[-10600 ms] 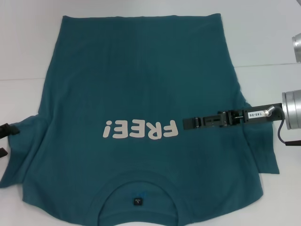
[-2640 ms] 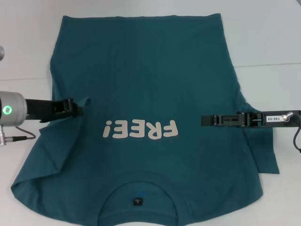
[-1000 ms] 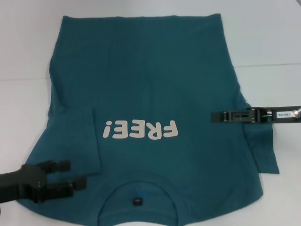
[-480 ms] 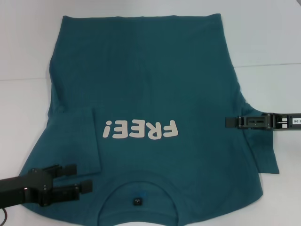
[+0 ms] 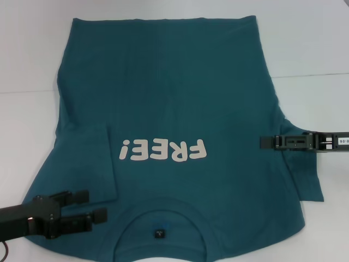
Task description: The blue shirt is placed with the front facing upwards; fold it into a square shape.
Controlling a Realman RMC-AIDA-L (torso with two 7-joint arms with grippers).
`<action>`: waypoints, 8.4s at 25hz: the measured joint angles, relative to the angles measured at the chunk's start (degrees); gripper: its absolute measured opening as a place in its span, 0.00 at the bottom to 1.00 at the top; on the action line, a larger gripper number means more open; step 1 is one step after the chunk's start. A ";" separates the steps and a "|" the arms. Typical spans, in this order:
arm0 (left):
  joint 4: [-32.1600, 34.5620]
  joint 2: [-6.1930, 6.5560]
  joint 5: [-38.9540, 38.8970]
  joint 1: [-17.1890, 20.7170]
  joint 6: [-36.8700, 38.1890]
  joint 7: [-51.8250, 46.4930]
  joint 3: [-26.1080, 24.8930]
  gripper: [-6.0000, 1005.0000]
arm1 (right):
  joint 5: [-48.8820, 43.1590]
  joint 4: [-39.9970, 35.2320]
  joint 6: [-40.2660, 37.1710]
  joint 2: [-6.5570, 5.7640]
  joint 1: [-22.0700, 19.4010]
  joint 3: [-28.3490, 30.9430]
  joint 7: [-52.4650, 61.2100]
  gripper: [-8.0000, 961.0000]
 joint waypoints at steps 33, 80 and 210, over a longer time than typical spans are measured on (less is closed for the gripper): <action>-0.09 -0.02 -1.40 -1.81 0.21 -10.03 0.06 0.96 | -18.47 -11.08 -3.73 -10.02 0.91 3.44 23.79 0.98; -0.88 -0.70 -2.36 -1.86 -2.24 -9.76 -0.16 0.95 | -17.98 9.21 24.86 -3.20 6.75 0.06 22.98 0.65; -1.67 -0.97 -4.23 -0.10 -6.46 -10.92 -0.95 0.95 | -44.27 1.40 29.47 5.20 25.64 -25.12 31.25 0.22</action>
